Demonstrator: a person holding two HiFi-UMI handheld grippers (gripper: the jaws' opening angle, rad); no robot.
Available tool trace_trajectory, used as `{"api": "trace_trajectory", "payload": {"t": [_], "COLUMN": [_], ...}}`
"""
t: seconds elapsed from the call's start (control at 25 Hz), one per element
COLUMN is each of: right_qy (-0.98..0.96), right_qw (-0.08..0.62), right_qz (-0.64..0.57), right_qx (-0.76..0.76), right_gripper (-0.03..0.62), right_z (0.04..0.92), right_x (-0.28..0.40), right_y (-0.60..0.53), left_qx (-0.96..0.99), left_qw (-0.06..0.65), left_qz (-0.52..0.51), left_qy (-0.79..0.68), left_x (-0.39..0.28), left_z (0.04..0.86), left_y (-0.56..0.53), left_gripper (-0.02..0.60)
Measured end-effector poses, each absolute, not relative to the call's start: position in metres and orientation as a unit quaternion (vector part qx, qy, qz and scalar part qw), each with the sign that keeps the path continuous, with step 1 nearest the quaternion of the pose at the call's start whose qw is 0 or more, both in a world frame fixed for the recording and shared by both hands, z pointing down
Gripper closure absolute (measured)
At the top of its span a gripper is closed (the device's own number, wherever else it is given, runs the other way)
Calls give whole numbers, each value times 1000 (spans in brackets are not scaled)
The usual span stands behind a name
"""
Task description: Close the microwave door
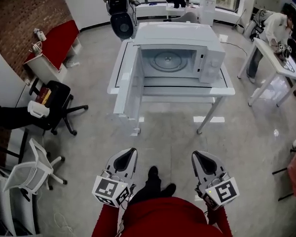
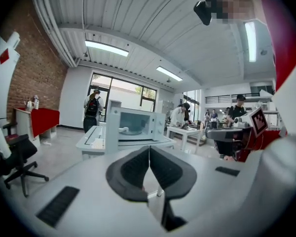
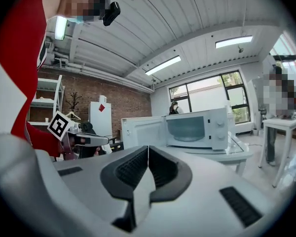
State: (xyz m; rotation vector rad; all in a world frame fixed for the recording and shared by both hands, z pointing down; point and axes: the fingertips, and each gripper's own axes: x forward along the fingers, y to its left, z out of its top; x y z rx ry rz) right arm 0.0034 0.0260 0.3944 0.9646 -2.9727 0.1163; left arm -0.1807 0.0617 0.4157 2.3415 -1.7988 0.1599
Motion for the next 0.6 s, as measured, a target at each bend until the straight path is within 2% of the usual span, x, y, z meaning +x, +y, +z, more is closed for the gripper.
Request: {"api": "trace_trajectory", "payload": {"t": [0.24,0.48,0.52,0.56,0.6], "right_qy": [-971,-983,-984,-985,-986], "right_qw": [13,14,20,29,40], "right_qz": [16,-9,-9,-8,-7], "right_qx": [239,185,176,167,159], "right_gripper": [579,577,576,561,505], "right_z": [386,376,379,382,386], "right_x": [-52,-108,-117,-126,-134], "right_y": [16,10,8,7,6], "left_qx": [749,722,722,725,729], "left_qw": [91,101,105,109,112], "left_qz": [66,86,85,85,86], "left_qy": [-653,-679,-678,-675,-670], "left_x": [-226,-263,-267,-270,-272], "left_z": [414,419,421,422,423], "left_y": [57,38,34,31,28], "left_gripper": [566,440,434,424,416]}}
